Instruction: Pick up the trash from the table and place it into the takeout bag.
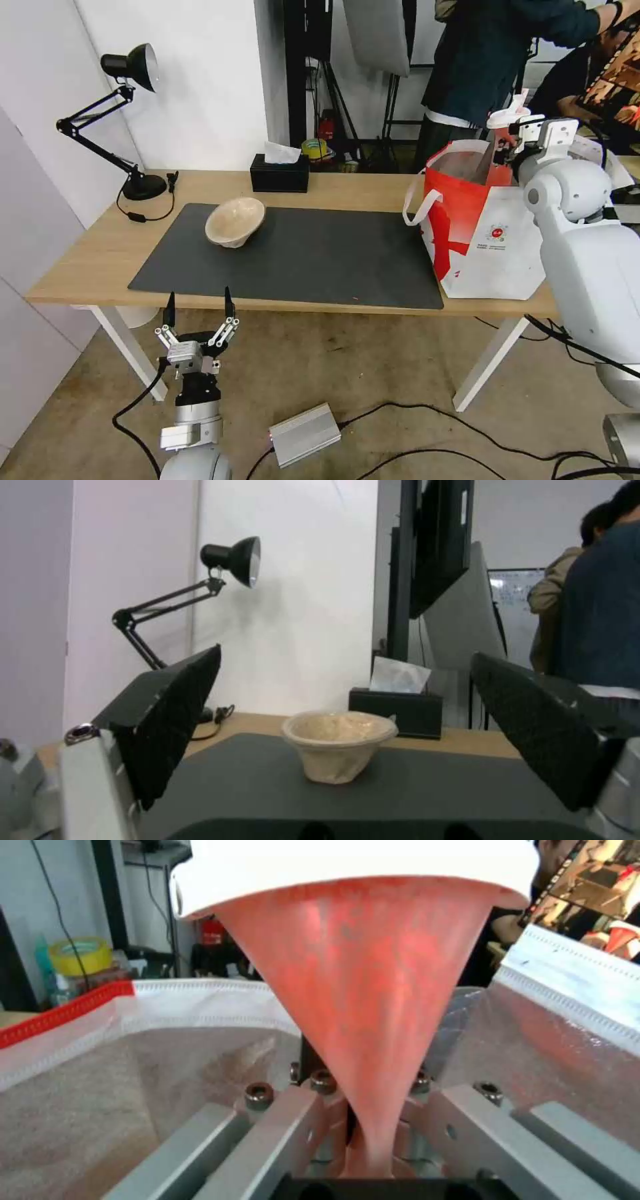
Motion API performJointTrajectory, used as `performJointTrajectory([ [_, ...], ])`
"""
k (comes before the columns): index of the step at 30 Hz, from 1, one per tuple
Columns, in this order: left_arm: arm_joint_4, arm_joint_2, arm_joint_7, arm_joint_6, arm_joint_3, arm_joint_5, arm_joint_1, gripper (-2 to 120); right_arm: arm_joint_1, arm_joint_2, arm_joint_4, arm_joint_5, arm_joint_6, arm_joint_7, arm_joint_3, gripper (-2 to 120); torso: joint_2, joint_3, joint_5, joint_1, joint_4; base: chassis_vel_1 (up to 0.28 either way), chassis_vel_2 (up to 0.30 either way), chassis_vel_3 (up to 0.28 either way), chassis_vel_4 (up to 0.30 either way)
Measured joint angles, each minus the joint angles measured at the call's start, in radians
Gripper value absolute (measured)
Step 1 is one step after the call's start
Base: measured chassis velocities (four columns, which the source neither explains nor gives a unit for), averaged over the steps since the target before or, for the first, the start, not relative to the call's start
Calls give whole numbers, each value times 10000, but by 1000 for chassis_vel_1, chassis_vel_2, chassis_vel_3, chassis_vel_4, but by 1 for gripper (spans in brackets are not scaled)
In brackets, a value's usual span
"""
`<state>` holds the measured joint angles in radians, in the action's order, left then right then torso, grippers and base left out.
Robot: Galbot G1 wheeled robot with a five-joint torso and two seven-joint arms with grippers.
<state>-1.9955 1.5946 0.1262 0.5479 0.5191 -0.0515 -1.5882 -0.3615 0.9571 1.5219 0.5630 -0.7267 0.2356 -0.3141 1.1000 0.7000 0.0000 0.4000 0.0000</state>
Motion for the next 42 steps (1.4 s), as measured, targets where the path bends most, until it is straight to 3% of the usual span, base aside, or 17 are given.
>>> performJointTrajectory([
  [6, 13, 2, 1, 4, 0, -5, 54, 100, -53, -337, 56, 402, 3, -59, 272, 5, 0, 0, 0, 0, -1, 0, 0, 0, 0],
  [22, 121, 3, 2, 5, -2, -48, 181, 100, -64, -1255, 70, 1966, 3, 198, 911, 65, 0, 0, 0, 0, -1, 0, 0, 0, 0],
  [31, 145, 4, 3, 5, -44, -63, 265, 100, -120, -1187, 57, 1963, 7, 238, 937, 96, 0, 0, -1, 0, 0, 0, 0, 0, 0],
  [42, 147, 3, 3, 5, -20, -70, 285, 100, 125, -1273, -28, 2215, 11, 379, 1113, 100, 0, 0, 0, 0, 0, 0, 0, 0, 0],
])
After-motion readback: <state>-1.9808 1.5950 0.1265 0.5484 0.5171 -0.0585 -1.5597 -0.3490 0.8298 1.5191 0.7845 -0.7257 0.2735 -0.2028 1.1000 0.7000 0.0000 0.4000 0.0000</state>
